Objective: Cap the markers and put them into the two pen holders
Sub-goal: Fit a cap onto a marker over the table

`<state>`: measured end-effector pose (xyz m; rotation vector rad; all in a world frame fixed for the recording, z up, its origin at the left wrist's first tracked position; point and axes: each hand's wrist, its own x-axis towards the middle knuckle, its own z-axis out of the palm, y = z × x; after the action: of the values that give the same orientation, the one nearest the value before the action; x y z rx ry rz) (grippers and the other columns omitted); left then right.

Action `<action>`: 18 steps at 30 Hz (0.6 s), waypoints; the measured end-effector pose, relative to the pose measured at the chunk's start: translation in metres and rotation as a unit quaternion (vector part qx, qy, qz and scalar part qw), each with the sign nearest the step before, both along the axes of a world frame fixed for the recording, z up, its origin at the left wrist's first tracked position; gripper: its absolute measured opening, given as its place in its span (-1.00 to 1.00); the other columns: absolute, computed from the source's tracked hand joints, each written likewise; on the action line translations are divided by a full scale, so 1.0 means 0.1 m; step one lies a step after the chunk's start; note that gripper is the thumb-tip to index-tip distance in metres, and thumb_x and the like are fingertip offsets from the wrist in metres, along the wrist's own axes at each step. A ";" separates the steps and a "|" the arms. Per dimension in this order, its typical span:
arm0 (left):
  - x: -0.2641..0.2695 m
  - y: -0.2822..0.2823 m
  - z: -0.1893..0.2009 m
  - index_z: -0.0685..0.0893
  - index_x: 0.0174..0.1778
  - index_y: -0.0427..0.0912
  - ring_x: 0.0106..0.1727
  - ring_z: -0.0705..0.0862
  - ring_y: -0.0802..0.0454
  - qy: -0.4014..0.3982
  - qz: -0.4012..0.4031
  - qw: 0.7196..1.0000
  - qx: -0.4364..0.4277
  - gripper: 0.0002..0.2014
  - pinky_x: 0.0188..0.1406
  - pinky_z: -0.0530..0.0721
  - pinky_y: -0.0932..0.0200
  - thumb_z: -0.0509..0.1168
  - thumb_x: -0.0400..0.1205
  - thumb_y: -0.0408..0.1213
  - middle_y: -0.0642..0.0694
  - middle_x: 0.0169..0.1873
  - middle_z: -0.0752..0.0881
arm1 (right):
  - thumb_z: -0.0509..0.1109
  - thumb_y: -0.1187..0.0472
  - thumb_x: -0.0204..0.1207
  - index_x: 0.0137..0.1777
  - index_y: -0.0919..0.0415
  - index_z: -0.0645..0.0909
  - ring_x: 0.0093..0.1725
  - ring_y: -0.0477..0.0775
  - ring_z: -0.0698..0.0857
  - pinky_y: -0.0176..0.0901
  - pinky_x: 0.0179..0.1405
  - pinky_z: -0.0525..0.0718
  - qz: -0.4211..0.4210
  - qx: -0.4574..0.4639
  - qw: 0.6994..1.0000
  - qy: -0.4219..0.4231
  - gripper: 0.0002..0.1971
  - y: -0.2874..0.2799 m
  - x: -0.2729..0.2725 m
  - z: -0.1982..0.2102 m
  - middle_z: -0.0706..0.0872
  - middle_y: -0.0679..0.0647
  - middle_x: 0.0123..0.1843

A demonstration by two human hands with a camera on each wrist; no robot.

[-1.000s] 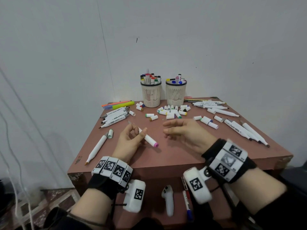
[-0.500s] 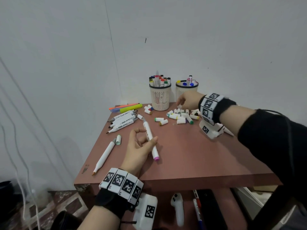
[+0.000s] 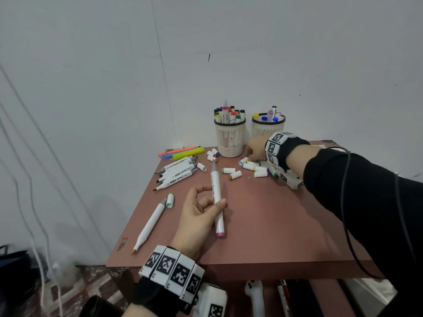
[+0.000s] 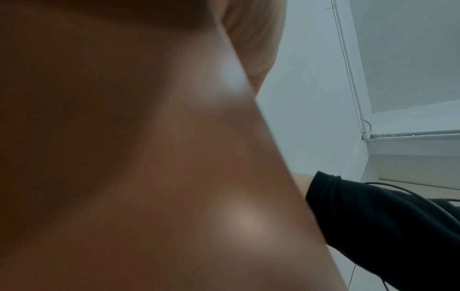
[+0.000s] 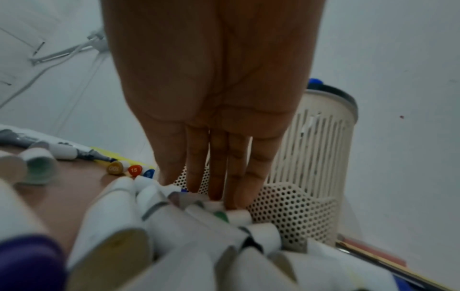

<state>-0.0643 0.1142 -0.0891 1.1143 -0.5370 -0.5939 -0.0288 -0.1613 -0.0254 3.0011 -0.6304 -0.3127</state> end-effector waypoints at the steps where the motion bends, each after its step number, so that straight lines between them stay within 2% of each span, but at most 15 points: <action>1: 0.01 0.00 -0.01 0.41 0.27 -0.35 -0.55 0.63 0.04 0.000 0.001 1.000 0.001 -0.65 -0.51 0.69 0.20 0.26 0.58 -0.62 -0.29 -0.32 0.59 | 0.33 0.19 0.60 0.30 0.33 0.64 0.13 0.15 0.69 -0.11 0.07 0.65 0.002 -0.008 1.000 0.010 -0.67 0.01 0.02 0.00 0.73 0.20 0.21; 3: 0.01 0.00 -0.02 0.42 0.26 -0.33 -0.54 0.63 0.03 0.000 0.002 1.000 0.001 -0.65 -0.50 0.69 0.20 0.27 0.58 -0.61 -0.26 -0.34 0.61 | 0.37 0.27 0.57 0.31 0.29 0.62 0.02 0.05 0.63 -0.34 -0.22 0.56 0.006 -0.012 1.000 0.021 -0.68 0.01 0.02 0.00 0.71 0.18 0.22; 5: 0.02 0.00 -0.02 0.43 0.24 -0.31 -0.54 0.62 0.03 0.002 0.001 1.000 0.000 -0.66 -0.50 0.69 0.20 0.27 0.58 -0.61 -0.24 -0.35 0.62 | 0.41 0.34 0.52 0.36 0.24 0.59 -0.02 -0.04 0.54 -0.50 -0.36 0.41 0.010 -0.004 1.000 0.022 -0.61 0.01 0.01 0.02 0.69 0.13 0.22; 8: 0.02 0.00 -0.02 0.44 0.22 -0.28 -0.53 0.64 0.03 0.001 0.000 1.000 0.001 -0.67 -0.51 0.68 0.20 0.27 0.58 -0.61 -0.24 -0.34 0.63 | 0.50 0.38 0.42 0.40 0.19 0.55 0.01 -0.05 0.50 -0.46 -0.33 0.43 0.012 0.000 1.000 0.025 -0.48 0.03 -0.04 0.06 0.65 0.10 0.22; 11: 0.02 0.00 -0.02 0.42 0.23 -0.30 -0.53 0.63 0.02 -0.001 0.004 1.000 0.003 -0.66 -0.50 0.69 0.18 0.27 0.58 -0.61 -0.24 -0.35 0.63 | 0.50 0.41 0.39 0.35 0.19 0.62 0.05 0.00 0.55 -0.27 -0.06 0.54 -0.002 -0.001 1.000 0.030 -0.50 0.02 -0.08 0.04 0.66 0.13 0.28; 13: 0.02 -0.01 -0.02 0.42 0.23 -0.31 -0.55 0.63 0.03 0.000 0.010 1.000 0.002 -0.66 -0.51 0.69 0.18 0.26 0.58 -0.62 -0.26 -0.35 0.61 | 0.52 0.38 0.39 0.29 0.19 0.67 0.10 0.05 0.61 -0.21 0.03 0.57 -0.007 0.009 1.000 0.014 -0.56 0.00 -0.14 0.04 0.68 0.12 0.25; 15: 0.01 -0.01 -0.02 0.42 0.23 -0.31 -0.56 0.62 0.04 0.001 0.014 1.000 0.001 -0.66 -0.53 0.67 0.20 0.27 0.58 -0.62 -0.27 -0.35 0.61 | 0.52 0.36 0.39 0.24 0.20 0.70 0.01 -0.01 0.60 -0.33 -0.12 0.56 -0.007 0.026 0.999 -0.017 -0.61 0.00 -0.24 0.07 0.69 0.04 0.11; 17: 0.01 0.00 -0.01 0.44 0.21 -0.29 -0.57 0.61 0.05 0.005 0.014 1.000 -0.003 -0.67 -0.54 0.65 0.22 0.27 0.58 -0.62 -0.27 -0.35 0.61 | 0.51 0.34 0.42 0.23 0.23 0.70 -0.14 -0.09 0.52 -0.48 -0.34 0.39 0.001 0.041 0.998 -0.052 -0.65 0.03 -0.35 0.11 0.65 -0.02 -0.07; 18: 0.00 0.01 -0.01 0.45 0.20 -0.28 -0.57 0.61 0.06 0.006 0.013 1.000 -0.004 -0.68 -0.55 0.65 0.23 0.26 0.58 -0.62 -0.27 -0.35 0.61 | 0.50 0.34 0.43 0.23 0.24 0.70 -0.14 -0.10 0.50 -0.52 -0.38 0.34 0.006 0.049 0.996 -0.070 -0.65 0.04 -0.41 0.13 0.66 0.01 -0.06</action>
<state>-0.0640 0.1149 -0.0899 1.1079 -0.5123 -0.5751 -0.0695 -0.1570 -0.0124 3.1409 -0.6256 -0.1384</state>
